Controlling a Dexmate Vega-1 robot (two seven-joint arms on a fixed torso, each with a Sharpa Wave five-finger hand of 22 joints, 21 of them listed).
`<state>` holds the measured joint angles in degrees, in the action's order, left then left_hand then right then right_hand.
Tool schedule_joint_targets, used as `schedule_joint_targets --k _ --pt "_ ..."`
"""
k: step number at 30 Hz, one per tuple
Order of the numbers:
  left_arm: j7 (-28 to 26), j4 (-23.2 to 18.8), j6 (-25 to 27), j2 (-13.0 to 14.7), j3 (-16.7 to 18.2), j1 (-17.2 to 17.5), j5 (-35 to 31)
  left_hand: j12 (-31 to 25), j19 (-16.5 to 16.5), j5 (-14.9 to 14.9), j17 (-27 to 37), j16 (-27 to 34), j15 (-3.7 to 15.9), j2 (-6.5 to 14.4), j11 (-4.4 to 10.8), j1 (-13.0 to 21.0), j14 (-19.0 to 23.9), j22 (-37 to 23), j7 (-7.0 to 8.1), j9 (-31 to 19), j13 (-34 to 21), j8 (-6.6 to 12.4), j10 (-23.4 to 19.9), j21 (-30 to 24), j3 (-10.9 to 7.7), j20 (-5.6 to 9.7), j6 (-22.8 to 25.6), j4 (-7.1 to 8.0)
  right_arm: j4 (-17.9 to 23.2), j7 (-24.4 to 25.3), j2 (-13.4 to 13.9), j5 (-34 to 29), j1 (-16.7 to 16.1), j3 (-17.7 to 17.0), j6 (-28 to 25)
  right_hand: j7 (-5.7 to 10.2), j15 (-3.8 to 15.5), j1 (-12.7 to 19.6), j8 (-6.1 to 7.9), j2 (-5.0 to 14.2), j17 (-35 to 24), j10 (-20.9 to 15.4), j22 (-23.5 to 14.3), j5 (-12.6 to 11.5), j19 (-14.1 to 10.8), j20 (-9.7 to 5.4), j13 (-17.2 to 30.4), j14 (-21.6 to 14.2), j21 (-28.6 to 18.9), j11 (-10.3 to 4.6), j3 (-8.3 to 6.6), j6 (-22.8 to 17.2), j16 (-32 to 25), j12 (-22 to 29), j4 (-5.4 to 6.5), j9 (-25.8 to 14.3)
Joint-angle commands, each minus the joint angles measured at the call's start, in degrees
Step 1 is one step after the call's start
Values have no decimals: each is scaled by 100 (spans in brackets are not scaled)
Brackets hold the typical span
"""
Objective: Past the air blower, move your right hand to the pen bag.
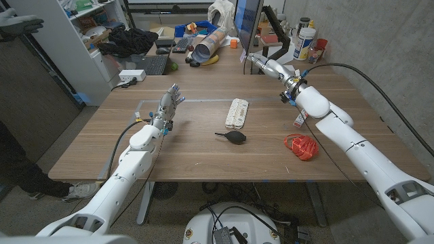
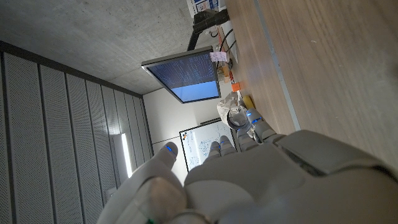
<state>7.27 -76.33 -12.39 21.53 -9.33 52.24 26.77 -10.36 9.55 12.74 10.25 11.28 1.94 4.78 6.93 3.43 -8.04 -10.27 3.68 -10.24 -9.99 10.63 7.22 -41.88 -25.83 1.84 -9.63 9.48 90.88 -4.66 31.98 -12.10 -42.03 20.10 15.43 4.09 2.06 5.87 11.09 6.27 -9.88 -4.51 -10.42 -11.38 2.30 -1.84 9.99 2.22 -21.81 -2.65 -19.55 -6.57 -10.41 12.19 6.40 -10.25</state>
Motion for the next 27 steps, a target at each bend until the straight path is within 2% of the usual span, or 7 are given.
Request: schedule_joint_targets --k 1,23,27 --pt "40 57 -41 0 19 -17 29 -41 153 39 16 21 219 326 -26 8 -17 -13 -22 -26 -31 34 -14 30 -3 380 -7 5 161 -85 44 -390 81 107 -8 15 174 80 39 340 -2 -54 -14 16 -55 -426 27 -5 4 -6 -35 -42 -37 24 7 -26" --pt "131 187 -92 6 49 -68 68 -46 137 41 16 21 219 327 -36 6 -10 -15 -8 -26 -31 36 -37 58 2 376 16 6 342 -219 94 -1091 279 329 12 48 210 113 59 346 -3 -159 -14 25 -118 -456 27 -94 17 -56 -55 -175 -52 40 3 -27" --pt "144 202 -98 8 51 -77 71 -51 124 41 15 25 203 327 -50 7 5 -16 -11 -26 -31 45 -53 59 2 373 47 6 365 -242 100 -1188 299 352 13 52 224 125 59 346 -2 -186 -13 27 -142 -519 26 -124 20 -67 -61 -207 -55 42 0 -28"
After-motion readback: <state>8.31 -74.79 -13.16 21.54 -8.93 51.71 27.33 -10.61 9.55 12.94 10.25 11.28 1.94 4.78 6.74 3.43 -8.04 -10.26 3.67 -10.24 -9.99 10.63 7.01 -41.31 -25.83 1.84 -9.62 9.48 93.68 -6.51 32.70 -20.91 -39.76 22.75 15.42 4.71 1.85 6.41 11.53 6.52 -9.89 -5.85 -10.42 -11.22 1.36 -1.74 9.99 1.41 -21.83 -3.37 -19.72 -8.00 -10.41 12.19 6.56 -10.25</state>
